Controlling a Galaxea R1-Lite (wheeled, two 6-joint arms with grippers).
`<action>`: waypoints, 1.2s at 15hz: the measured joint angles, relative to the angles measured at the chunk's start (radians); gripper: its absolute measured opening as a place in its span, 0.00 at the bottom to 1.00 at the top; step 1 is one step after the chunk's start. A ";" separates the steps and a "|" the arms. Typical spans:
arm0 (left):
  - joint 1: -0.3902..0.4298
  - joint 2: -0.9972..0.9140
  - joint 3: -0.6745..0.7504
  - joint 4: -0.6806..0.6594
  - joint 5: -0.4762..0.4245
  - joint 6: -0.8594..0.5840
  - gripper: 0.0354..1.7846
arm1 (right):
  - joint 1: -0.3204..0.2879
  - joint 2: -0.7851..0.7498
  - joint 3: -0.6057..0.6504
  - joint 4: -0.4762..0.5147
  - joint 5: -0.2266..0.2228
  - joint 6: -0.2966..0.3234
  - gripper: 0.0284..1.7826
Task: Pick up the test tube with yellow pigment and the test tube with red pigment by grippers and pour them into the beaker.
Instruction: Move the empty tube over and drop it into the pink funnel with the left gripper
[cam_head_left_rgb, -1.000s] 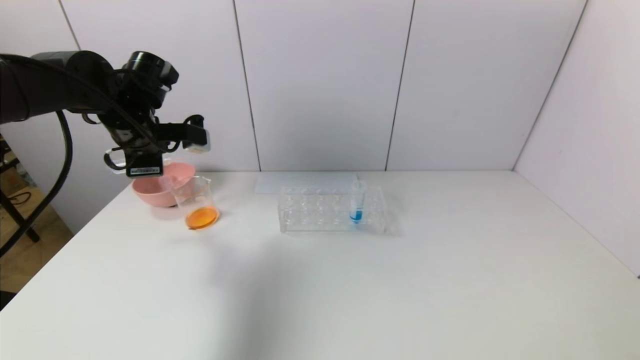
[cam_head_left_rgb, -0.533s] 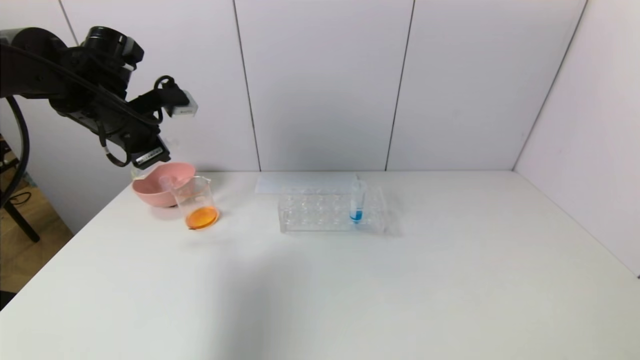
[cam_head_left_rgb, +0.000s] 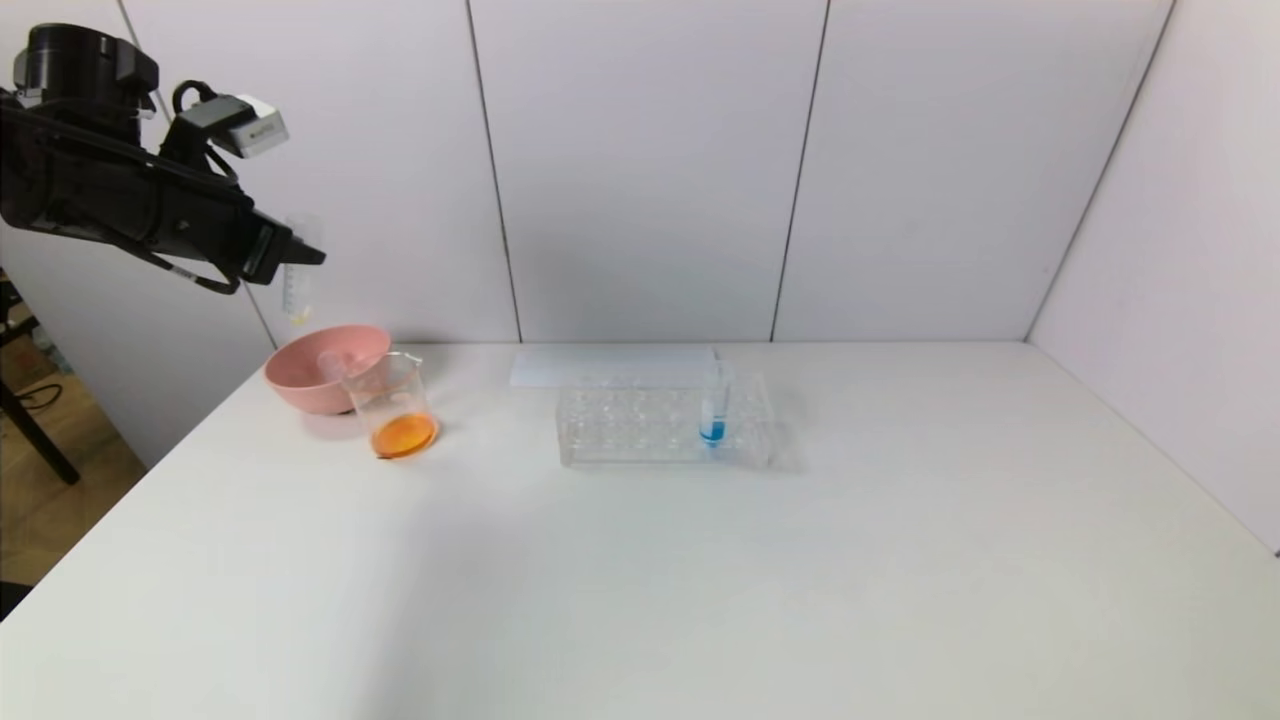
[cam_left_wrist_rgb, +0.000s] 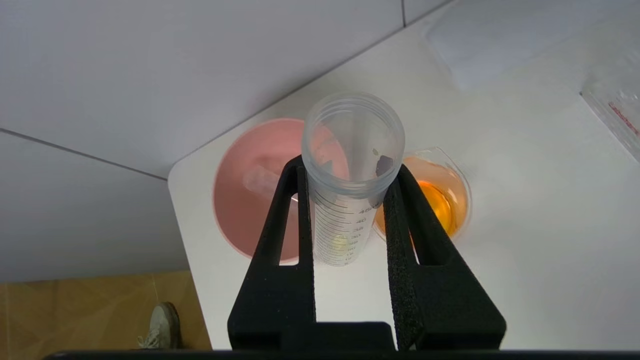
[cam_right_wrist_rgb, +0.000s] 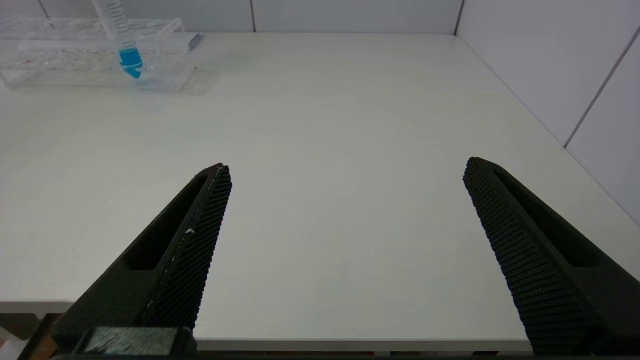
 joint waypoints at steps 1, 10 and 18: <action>0.018 0.000 0.014 -0.063 -0.004 -0.027 0.22 | 0.000 0.000 0.000 0.000 0.000 0.000 0.95; 0.070 0.070 0.118 -0.409 -0.006 -0.328 0.22 | 0.000 0.000 0.000 0.000 0.001 0.000 0.95; 0.086 0.185 0.154 -0.519 -0.006 -0.480 0.22 | 0.000 0.000 0.000 0.000 0.001 0.000 0.95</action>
